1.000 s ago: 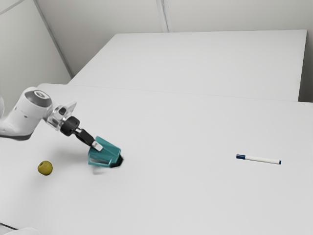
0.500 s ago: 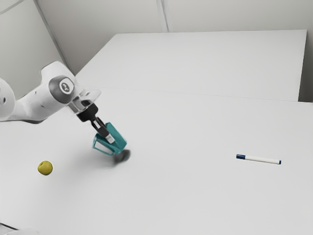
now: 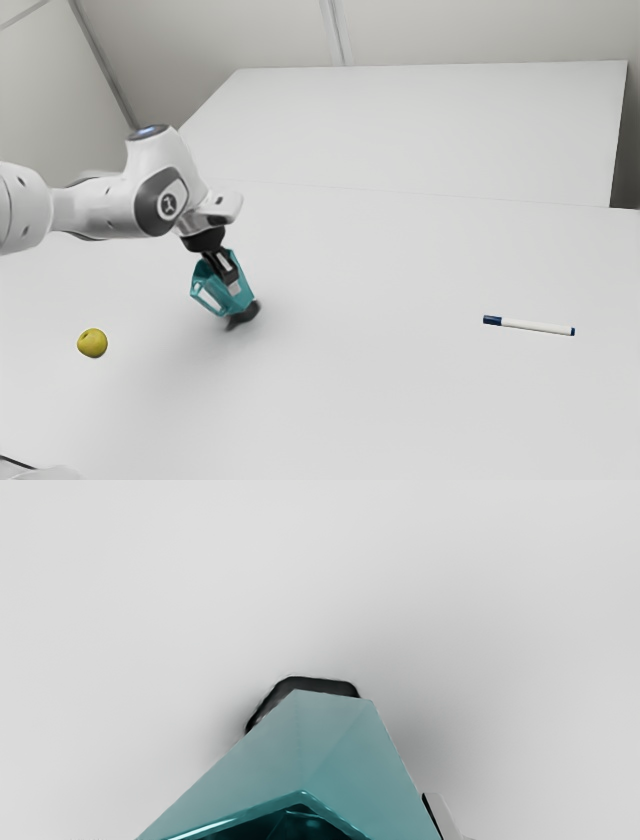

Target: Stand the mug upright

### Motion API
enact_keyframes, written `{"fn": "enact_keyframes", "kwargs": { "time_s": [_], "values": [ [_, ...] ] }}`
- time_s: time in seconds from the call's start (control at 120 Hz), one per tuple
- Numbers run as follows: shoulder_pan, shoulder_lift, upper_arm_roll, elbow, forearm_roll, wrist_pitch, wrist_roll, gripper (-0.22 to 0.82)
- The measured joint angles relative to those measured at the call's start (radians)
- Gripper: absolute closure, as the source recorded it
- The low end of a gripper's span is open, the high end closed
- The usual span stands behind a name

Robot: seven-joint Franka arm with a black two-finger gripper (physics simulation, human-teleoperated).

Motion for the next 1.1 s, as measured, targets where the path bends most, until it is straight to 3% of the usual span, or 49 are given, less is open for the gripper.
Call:
{"fn": "enact_keyframes", "kwargs": {
  "time_s": [0.675,0.908,1.1],
  "values": [
    [-0.004,0.010,-0.022,-0.039,0.069,0.032,-0.317,0.78],
    [-0.006,0.011,-0.022,-0.043,0.067,0.035,-0.360,0.33],
    [-0.004,-0.043,-0.039,-0.041,0.066,0.025,-0.384,0.13]
  ]
}}
